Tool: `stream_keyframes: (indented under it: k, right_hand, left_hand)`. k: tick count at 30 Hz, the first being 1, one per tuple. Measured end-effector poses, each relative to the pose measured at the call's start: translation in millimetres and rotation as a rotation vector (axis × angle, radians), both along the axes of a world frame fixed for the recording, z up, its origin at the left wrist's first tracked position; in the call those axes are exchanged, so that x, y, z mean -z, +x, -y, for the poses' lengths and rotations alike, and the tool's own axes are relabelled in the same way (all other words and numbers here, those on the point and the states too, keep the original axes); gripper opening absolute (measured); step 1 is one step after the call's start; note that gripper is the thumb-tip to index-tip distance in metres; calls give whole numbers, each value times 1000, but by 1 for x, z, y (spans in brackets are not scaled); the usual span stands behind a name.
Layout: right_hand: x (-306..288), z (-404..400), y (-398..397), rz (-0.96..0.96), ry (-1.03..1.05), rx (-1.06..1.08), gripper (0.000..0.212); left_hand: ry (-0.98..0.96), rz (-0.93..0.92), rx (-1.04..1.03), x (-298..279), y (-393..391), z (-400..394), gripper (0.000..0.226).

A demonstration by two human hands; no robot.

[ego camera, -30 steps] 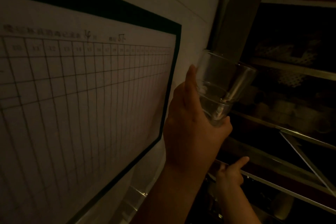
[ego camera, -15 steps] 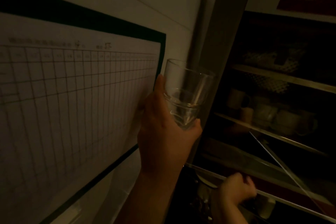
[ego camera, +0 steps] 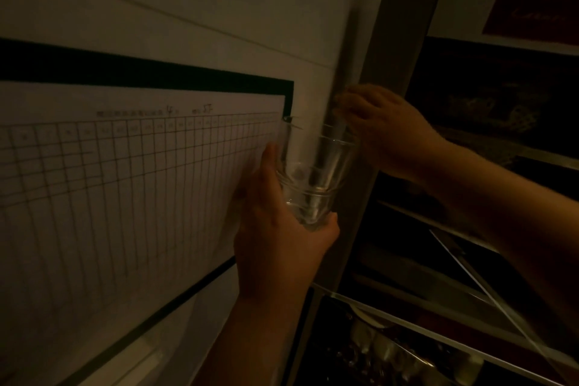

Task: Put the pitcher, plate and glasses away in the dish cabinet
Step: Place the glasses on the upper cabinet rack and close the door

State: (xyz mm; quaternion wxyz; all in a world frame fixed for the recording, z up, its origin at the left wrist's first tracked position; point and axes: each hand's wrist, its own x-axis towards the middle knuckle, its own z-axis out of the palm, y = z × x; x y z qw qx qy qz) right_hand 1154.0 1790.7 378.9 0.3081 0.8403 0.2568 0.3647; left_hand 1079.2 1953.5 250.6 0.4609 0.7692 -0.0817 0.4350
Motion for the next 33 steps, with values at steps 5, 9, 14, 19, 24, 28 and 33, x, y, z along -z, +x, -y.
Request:
stream_keyframes:
  k: [5,9,14,19,24,28,33]
  right_hand:
    - [0,3,19,-88,-186,208,48]
    - [0,-7,19,-85,-216,234,40]
    - [1,-7,7,-63,-169,115,41]
    - [11,1,-13,28,-147,-61,35]
    - [9,-5,-30,34,-150,-130,33]
    - [4,-11,-46,58,-157,-103,32]
    - [5,-11,-73,72,-173,-13,44]
  left_hand:
    - [12,-10,-8,1,-1,1,111]
    - [22,-11,-29,2,1,1,113]
    - [2,-3,3,5,2,0,111]
    - [-23,-7,6,8,-3,-1,110]
    - [-14,-28,14,11,-6,-3,110]
    - [-18,-41,29,13,-8,-6,112]
    - [-53,-66,1,16,-16,-8,112]
